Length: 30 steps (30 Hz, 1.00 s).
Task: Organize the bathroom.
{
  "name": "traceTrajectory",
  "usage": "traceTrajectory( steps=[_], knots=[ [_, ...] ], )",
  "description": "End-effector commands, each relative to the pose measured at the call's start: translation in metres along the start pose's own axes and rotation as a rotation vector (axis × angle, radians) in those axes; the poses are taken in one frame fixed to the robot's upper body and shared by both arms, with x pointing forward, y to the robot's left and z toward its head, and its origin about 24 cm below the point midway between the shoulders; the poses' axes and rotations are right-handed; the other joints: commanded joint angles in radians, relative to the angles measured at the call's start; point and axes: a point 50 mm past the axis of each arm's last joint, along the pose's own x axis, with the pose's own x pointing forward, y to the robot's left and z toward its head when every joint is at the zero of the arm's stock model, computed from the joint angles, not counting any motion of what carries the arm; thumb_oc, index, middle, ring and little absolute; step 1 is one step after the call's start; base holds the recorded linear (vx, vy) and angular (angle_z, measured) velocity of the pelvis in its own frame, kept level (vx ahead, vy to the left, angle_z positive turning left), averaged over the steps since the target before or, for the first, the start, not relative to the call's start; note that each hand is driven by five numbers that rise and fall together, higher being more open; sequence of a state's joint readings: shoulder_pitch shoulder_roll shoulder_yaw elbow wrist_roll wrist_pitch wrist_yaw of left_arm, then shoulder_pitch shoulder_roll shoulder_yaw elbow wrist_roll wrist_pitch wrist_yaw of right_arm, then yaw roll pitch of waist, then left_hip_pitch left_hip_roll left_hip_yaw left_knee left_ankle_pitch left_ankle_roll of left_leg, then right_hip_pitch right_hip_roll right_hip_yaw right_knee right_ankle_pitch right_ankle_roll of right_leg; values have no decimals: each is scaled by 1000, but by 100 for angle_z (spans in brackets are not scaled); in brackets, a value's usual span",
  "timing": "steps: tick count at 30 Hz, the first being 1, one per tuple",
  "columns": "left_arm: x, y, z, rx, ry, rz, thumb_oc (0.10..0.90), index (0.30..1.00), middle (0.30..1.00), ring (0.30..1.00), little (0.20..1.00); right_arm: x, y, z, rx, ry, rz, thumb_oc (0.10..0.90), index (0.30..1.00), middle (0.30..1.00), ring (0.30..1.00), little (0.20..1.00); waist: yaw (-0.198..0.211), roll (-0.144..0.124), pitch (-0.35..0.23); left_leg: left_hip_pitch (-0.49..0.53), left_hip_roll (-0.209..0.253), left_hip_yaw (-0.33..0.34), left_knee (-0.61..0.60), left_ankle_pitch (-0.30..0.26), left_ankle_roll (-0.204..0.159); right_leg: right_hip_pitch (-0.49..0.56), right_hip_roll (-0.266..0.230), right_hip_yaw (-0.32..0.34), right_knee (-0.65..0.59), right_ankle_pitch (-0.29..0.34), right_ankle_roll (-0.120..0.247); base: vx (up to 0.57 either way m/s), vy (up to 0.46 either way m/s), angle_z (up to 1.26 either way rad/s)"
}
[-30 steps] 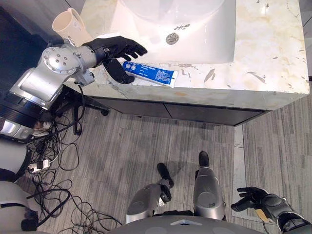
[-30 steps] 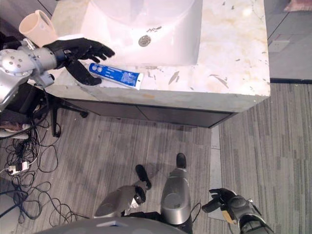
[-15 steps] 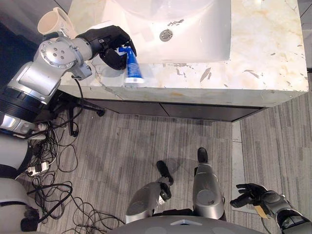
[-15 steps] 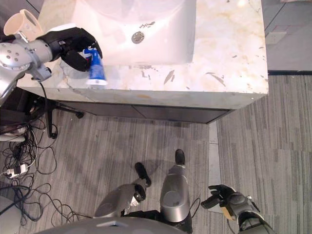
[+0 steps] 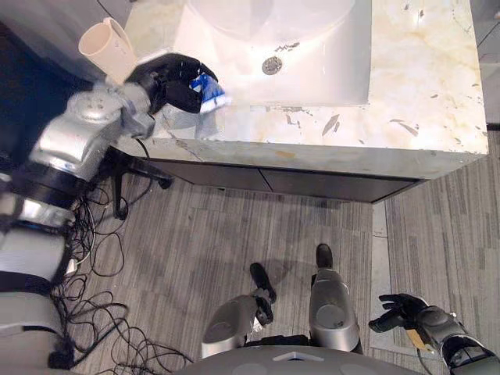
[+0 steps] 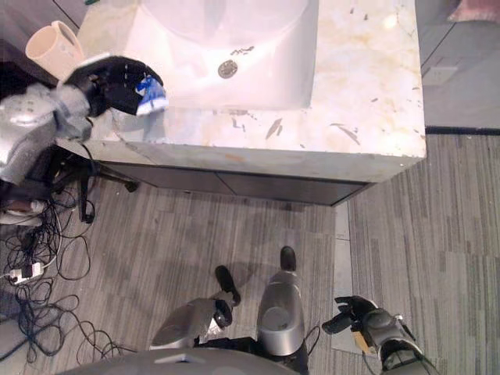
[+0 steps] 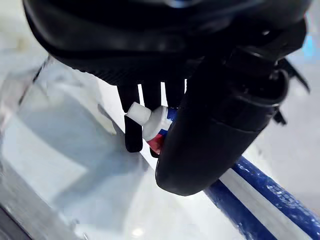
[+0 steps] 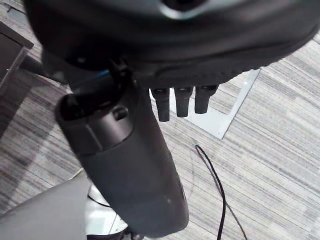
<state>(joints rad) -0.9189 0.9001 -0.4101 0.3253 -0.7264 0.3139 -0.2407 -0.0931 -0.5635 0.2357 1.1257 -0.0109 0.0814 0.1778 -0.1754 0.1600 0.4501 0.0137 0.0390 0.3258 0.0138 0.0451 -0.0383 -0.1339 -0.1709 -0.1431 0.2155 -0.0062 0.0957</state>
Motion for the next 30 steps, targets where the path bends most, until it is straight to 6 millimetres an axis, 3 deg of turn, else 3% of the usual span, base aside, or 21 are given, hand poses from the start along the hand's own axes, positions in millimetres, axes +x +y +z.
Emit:
traceTrajectory(
  steps=[1, 5, 8, 9, 11, 12, 13, 14, 16, 20, 21, 22, 27, 30],
  knots=[
    [-16, 22, 54, -97, -259, 102, 400, 300, 300, 300, 300, -3, 14, -37, 83, 99, -3, 800, 900, 900, 900, 900, 21, -60, -99, -45, 69, 0, 158, -74, -43, 12, -27, 33, -67, -1, 63, 13, -61, -1],
    [-15, 18, 53, -118, -274, 105, 400, 300, 300, 300, 300, -3, 16, -37, 118, 94, -23, 800, 900, 900, 900, 900, 23, -70, -111, -36, 72, 1, 150, -78, -44, 23, -21, 31, -75, -2, 63, 7, -41, 0],
    [-15, 9, 49, -175, -298, 65, 400, 300, 300, 300, 300, -5, 3, -37, 246, 50, -216, 800, 900, 900, 900, 900, 19, -107, -150, -6, 81, 10, 128, -87, -43, 52, -1, 37, -102, 2, 65, 49, -110, 2],
    [-16, 7, 50, -181, -306, 56, 400, 300, 300, 300, 300, -8, -9, -39, 282, 47, -269, 800, 900, 900, 900, 900, 13, -113, -158, 6, 84, 12, 124, -91, -43, 62, 3, 38, -105, -1, 68, 82, -84, -4],
    [-18, 1, 48, -193, -312, 50, 400, 300, 300, 300, 300, -21, -52, -35, 365, -2, -436, 800, 900, 900, 900, 900, 2, -130, -181, 28, 92, 20, 116, -92, -42, 79, 14, 41, -116, 1, 68, 85, -65, -8],
    [-18, 1, 48, -193, -312, 50, 400, 300, 300, 300, 300, -21, -52, -35, 365, -2, -436, 800, 900, 900, 900, 900, 2, -130, -181, 28, 92, 20, 116, -92, -42, 79, 14, 41, -116, 1, 68, 56, -38, -1],
    [-19, -1, 47, -198, -313, 47, 400, 300, 300, 300, 300, -28, -69, -34, 390, -21, -496, 800, 900, 900, 900, 900, -2, -135, -189, 36, 95, 24, 113, -93, -42, 85, 17, 42, -119, 1, 67, 88, -41, -6],
    [-21, -2, 46, -221, -322, 43, 400, 300, 300, 300, 300, -45, -103, -28, 441, -94, -646, 800, 900, 900, 900, 900, -10, -144, -207, 55, 98, 31, 103, -94, -41, 96, 24, 44, -128, 3, 65, 111, -46, -10],
    [-22, -3, 47, -232, -329, 47, 400, 300, 300, 300, 300, -56, -121, -22, 467, -138, -721, 800, 900, 900, 900, 900, -14, -147, -215, 65, 99, 37, 98, -96, -40, 102, 27, 46, -130, 0, 64, 66, -18, -10],
    [-23, 5, 52, -250, -322, 74, 400, 300, 300, 300, 300, -117, -185, 29, 496, -444, -1007, 800, 900, 900, 900, 900, -38, -149, -244, 94, 97, 61, 82, -109, -34, 107, 35, 50, -134, -6, 64, 39, 9, -11],
    [-23, 6, 53, -251, -321, 75, 400, 300, 300, 300, 300, -121, -188, 31, 499, -460, -1014, 800, 900, 900, 900, 900, -38, -149, -246, 96, 96, 62, 81, -110, -33, 107, 36, 50, -133, -6, 64, 31, 25, -12],
    [-20, 10, 55, -257, -309, 88, 400, 300, 300, 300, 300, -152, -207, 61, 459, -627, -1091, 800, 900, 900, 900, 900, -45, -144, -259, 105, 94, 69, 70, -113, -32, 107, 38, 52, -134, -9, 66, 35, 30, -9],
    [-15, 17, 58, -282, -288, 101, 400, 300, 300, 300, 300, -213, -219, 122, 353, -959, -1130, 800, 900, 900, 900, 900, -45, -134, -280, 121, 87, 72, 47, -114, -30, 106, 38, 53, -140, -9, 72, 28, 27, -12],
    [-12, 20, 62, -298, -269, 98, 400, 300, 300, 300, 300, -253, -211, 166, 286, -1225, -1065, 800, 900, 900, 900, 900, -41, -131, -292, 127, 84, 74, 40, -115, -31, 105, 38, 50, -141, -7, 76, 31, 12, -5]
  ],
)
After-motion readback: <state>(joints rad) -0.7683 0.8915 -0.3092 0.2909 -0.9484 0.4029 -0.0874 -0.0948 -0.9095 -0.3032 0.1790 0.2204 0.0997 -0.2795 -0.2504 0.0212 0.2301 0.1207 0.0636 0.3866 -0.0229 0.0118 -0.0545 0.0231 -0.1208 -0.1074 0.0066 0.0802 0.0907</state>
